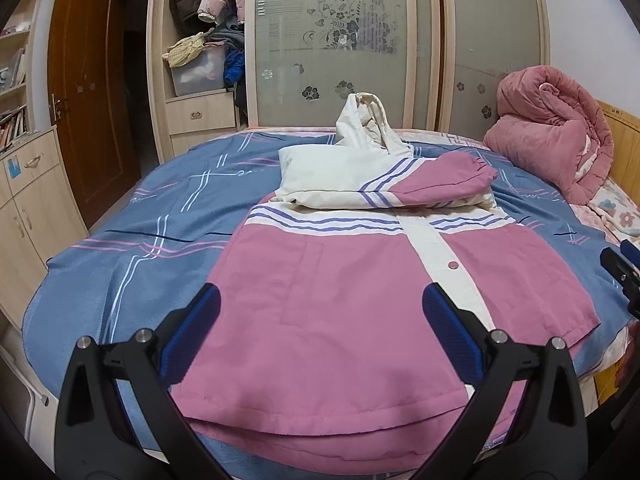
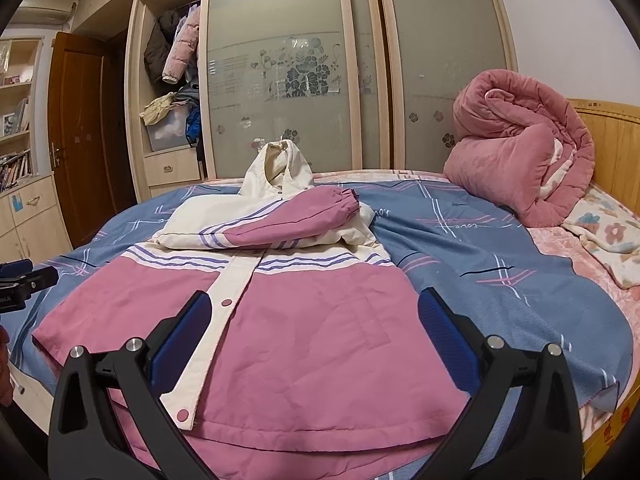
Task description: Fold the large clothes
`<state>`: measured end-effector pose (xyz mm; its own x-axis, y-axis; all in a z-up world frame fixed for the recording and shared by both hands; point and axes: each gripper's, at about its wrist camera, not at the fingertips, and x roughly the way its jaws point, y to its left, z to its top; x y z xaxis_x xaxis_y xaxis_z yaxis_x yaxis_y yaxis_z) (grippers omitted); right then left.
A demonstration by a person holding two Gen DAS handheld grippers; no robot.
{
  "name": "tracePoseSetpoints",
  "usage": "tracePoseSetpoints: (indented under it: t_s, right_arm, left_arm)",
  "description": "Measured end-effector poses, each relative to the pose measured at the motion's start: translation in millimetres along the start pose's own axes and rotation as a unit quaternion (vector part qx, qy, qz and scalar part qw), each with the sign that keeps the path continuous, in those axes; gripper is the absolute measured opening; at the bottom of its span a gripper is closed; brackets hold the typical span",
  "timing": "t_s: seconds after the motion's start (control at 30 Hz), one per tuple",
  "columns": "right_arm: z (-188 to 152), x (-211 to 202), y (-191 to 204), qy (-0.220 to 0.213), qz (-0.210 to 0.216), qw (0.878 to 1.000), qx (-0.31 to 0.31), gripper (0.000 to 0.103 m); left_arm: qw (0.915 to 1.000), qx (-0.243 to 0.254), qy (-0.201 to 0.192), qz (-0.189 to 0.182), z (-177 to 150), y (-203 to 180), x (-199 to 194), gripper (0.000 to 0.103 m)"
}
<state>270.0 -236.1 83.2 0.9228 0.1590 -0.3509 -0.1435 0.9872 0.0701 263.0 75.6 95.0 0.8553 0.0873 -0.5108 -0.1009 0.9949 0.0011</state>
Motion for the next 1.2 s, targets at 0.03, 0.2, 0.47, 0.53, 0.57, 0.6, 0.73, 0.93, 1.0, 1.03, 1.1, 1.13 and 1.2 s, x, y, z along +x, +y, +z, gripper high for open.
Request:
tracePoseSetpoints:
  t_s: [0.03, 0.2, 0.47, 0.53, 0.57, 0.6, 0.73, 0.93, 1.0, 1.03, 1.1, 1.13, 1.2]
  right_arm:
    - [0.1, 0.5, 0.0, 0.000, 0.001, 1.000, 0.001, 0.102]
    - [0.6, 2.9, 4.8, -0.002, 0.011, 1.000, 0.005, 0.102]
    - [7.1, 1.2, 11.1, -0.005, 0.035, 0.999, 0.016, 0.102]
    - [11.0, 3.9, 9.5, -0.004, 0.044, 0.999, 0.029, 0.102]
    - [12.6, 6.0, 9.0, -0.002, 0.049, 0.998, 0.035, 0.102]
    - [13.6, 7.0, 8.7, -0.001, 0.051, 0.998, 0.038, 0.102]
    - [20.5, 13.6, 6.2, 0.001, 0.058, 0.997, 0.047, 0.102]
    - [26.2, 30.2, -2.5, 0.011, 0.066, 0.996, 0.067, 0.102]
    - [26.8, 36.8, -6.3, 0.019, 0.069, 0.994, 0.078, 0.102]
    - [26.8, 40.3, -7.4, 0.024, 0.073, 0.994, 0.082, 0.102]
    - [26.5, 46.7, -8.0, 0.035, 0.077, 0.993, 0.083, 0.102]
    - [26.0, 50.3, -8.0, 0.043, 0.081, 0.992, 0.084, 0.102]
    - [25.0, 54.9, -9.2, 0.054, 0.089, 0.991, 0.086, 0.102]
  left_arm:
    - [1.0000, 0.000, -0.001, -0.001, 0.2, -0.6, -0.4, 0.101]
    - [0.9999, 0.000, 0.004, -0.012, 0.8, -4.3, 1.7, 0.101]
    - [0.9986, -0.007, 0.014, -0.051, 4.8, -12.7, 5.5, 0.101]
    - [0.9979, -0.007, 0.012, -0.063, 4.6, -13.3, 11.5, 0.101]
    - [0.9978, -0.005, 0.026, -0.061, 6.8, -14.4, 20.5, 0.101]
    - [0.9972, -0.003, 0.042, -0.061, 11.3, -15.4, 28.9, 0.101]
    - [0.9955, 0.029, 0.063, -0.066, 51.8, -22.6, 59.7, 0.101]
    - [0.9924, 0.066, 0.097, -0.038, 133.6, -34.8, 136.0, 0.101]
    - [0.9897, 0.092, 0.106, -0.030, 160.7, -46.9, 169.6, 0.101]
    - [0.9883, 0.107, 0.106, -0.024, 175.6, -54.5, 190.1, 0.101]
    - [0.9862, 0.125, 0.109, -0.006, 194.4, -65.8, 219.8, 0.101]
    - [0.9844, 0.137, 0.111, 0.003, 203.7, -71.2, 236.0, 0.101]
    - [0.9795, 0.163, 0.118, 0.015, 224.1, -85.7, 275.2, 0.101]
